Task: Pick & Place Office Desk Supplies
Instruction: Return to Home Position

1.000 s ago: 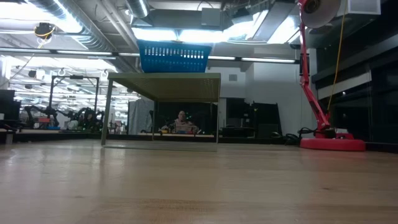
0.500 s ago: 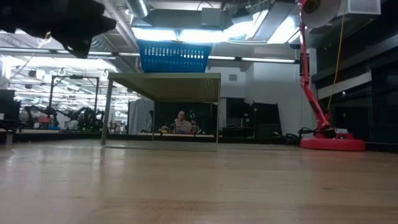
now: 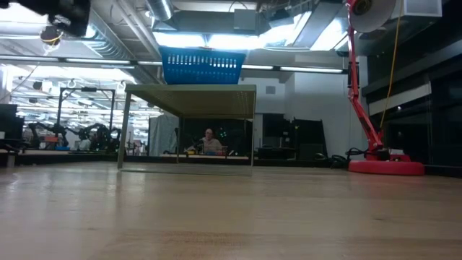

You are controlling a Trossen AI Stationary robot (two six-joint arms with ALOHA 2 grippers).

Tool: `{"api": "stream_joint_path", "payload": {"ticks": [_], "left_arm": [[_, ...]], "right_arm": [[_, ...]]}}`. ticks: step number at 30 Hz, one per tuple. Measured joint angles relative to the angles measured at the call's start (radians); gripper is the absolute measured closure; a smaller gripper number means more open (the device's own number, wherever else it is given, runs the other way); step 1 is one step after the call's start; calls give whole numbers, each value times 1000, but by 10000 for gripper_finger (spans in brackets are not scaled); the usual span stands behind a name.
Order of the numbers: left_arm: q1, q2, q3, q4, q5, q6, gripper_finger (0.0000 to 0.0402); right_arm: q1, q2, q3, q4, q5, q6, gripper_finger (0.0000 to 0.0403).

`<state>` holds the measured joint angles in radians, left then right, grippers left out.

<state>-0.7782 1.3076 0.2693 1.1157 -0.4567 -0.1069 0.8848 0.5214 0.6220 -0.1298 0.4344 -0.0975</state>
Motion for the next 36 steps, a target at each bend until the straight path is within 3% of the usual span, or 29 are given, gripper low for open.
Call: {"api": "stream_joint_path", "payload": {"ticks": [3,5,7,10,14,18,20,23,27,30,32,36], "left_arm": [[4,-8,6,5,-64,232,272],[3,-10,2,2,-157,274,272],[4,-11,0,-20,-279,185,272],[4,-10,-2,-60,-360,24,272],[3,-17,-2,-68,-324,-15,272],[9,-93,-1,-73,-138,63,272],[24,-204,-1,-149,-42,128,272],[59,-446,-1,-429,50,115,272],[126,-763,-2,-826,80,70,272],[165,-978,-2,-996,109,99,272],[180,-1097,-2,-1090,158,116,272],[193,-1294,-53,-1221,160,128,272]], "right_arm": [[0,-20,3,3,-18,-40,289],[0,-26,4,-9,-19,-41,289],[0,-35,5,-53,-2,-27,289],[1,-70,5,-93,18,19,289],[1,-133,5,-90,-37,3,289],[1,-149,5,-125,-45,-10,289],[1,-161,5,-167,-5,21,289],[1,-215,5,-218,24,40,289],[1,-359,5,-337,51,30,289],[1,-512,-1,-463,109,78,289],[1,-520,-20,-456,91,82,289],[1,-518,-21,-449,87,68,289]]}}
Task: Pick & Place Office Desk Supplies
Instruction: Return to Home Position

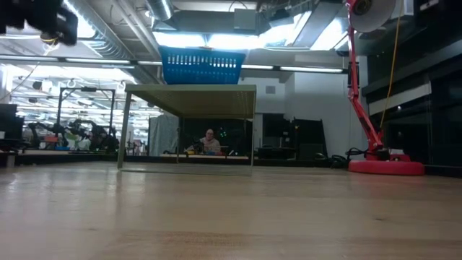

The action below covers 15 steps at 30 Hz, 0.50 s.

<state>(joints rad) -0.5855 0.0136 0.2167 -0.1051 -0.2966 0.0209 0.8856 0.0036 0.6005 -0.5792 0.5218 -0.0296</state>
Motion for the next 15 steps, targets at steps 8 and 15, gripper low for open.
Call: {"api": "stream_joint_path", "payload": {"ticks": [8,15], "left_arm": [[6,0,-199,170,-19,15,272],[5,35,-202,163,-9,-25,272]], "right_arm": [[0,0,-167,136,55,-3,289],[0,-4,-320,312,35,-6,289]]}}
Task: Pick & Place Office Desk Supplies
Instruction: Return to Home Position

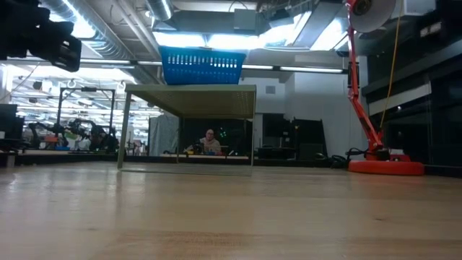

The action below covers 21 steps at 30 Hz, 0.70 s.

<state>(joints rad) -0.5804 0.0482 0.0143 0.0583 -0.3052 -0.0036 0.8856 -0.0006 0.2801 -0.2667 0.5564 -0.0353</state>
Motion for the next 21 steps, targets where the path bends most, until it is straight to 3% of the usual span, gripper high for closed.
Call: {"api": "stream_joint_path", "payload": {"ticks": [9,14,21], "left_arm": [[0,18,-2,4,-68,31,272],[0,24,-2,2,-62,34,272],[0,31,-3,0,-61,28,272]], "right_arm": [[0,0,-191,43,-79,76,289],[0,0,-185,47,-158,62,289],[0,0,-186,49,-157,87,288]]}}
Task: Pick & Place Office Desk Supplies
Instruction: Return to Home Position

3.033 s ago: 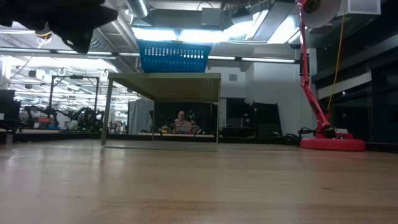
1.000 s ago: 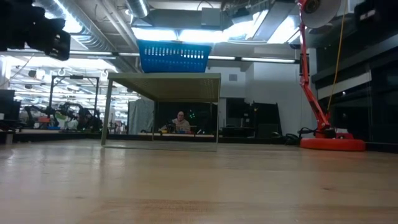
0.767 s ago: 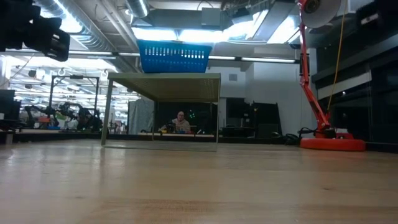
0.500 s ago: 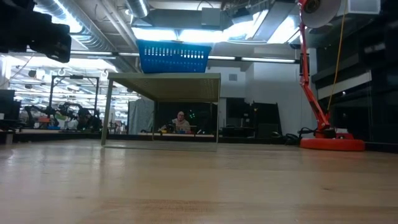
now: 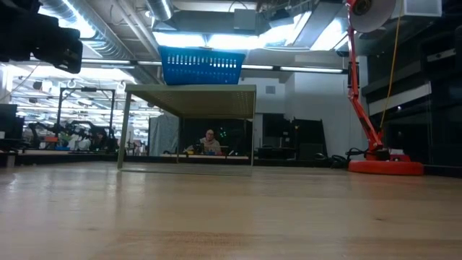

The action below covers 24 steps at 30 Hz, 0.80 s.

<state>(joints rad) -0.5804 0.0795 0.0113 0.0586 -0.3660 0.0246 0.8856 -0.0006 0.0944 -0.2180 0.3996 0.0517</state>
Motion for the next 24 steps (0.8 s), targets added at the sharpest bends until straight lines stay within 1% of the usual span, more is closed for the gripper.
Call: {"api": "stream_joint_path", "payload": {"ticks": [5,11,13,15,20,24], "left_arm": [[0,18,0,-1,-1,-14,272],[0,62,-1,-1,-13,-52,272],[0,86,-1,-1,-13,-55,272],[0,109,-1,-1,-11,-55,272],[0,153,-1,-1,-8,-61,272],[0,172,-1,28,-9,-93,272]], "right_arm": [[0,0,0,-2,-19,-5,288],[0,0,0,-2,-15,-148,288],[0,0,0,-2,-15,-162,288],[0,0,0,-2,-16,-159,288],[0,0,0,-3,-27,-57,288],[0,0,0,-3,-26,-33,288]]}}
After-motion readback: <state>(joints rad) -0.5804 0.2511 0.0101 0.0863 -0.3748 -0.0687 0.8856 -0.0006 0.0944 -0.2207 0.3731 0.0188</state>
